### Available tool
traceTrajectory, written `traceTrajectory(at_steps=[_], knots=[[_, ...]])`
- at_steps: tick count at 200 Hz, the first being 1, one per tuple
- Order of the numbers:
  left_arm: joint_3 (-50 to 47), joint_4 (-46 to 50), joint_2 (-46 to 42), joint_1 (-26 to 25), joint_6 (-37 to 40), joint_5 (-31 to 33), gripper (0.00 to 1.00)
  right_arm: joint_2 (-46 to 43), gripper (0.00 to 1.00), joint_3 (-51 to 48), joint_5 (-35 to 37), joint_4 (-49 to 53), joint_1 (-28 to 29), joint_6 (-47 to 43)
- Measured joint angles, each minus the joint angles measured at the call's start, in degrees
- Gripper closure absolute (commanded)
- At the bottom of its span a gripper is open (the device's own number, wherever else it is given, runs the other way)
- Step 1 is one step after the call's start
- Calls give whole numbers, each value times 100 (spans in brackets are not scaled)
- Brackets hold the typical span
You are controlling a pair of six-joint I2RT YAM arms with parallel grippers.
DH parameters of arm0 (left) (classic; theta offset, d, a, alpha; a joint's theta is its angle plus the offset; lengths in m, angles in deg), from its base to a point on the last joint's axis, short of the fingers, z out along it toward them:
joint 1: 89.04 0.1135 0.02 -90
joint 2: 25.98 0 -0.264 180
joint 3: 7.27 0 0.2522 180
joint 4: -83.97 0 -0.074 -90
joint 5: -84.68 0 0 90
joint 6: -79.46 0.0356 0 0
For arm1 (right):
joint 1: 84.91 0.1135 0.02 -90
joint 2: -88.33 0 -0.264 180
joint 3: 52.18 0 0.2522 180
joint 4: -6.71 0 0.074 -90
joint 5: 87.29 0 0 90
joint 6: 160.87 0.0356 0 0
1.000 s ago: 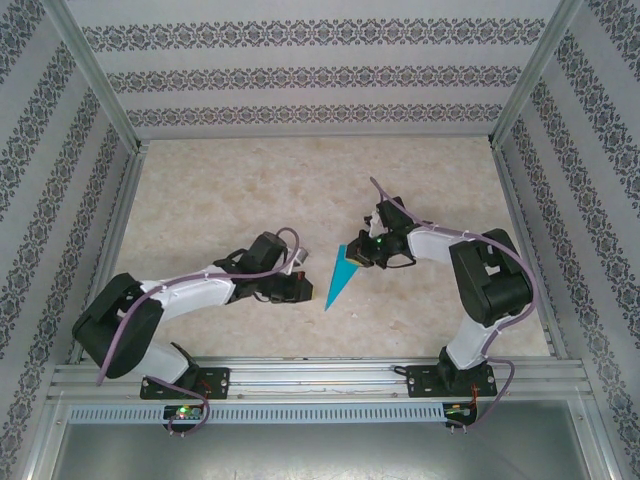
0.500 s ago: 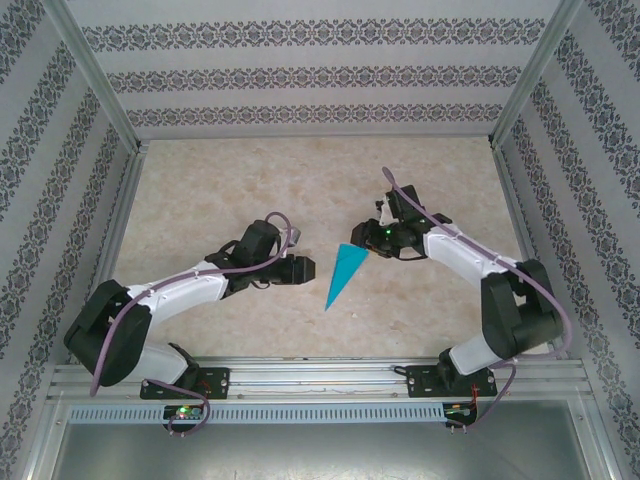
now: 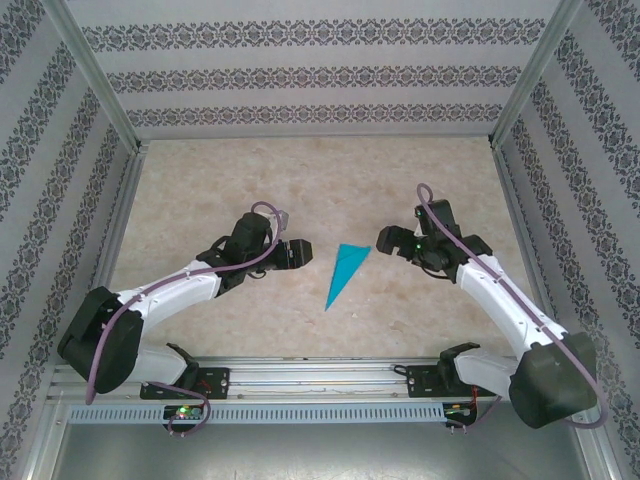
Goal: Fold a paper plane with a square sheet of paper (fold left side to right side)
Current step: Fold the wing for the fifth time at the center of the table.
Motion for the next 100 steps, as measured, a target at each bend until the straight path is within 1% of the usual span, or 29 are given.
traceTrajectory(at_steps=[32, 52, 57, 79, 100], knots=[[-46, -251, 138, 0, -116, -120, 29, -74, 2, -107, -11, 184, -31, 168], [-52, -424, 420, 0, -289, -262, 32, -57, 2, -131, -94, 223, -20, 282], [-55, -468, 501, 0, -328, -306, 35, -37, 2, -136, -114, 229, -15, 326], [-55, -743, 942, 0, -592, -603, 39, 173, 2, -138, -151, 240, 157, 442], [-83, -1084, 1377, 0, -874, -887, 41, 557, 2, -103, -146, 267, 422, 562]])
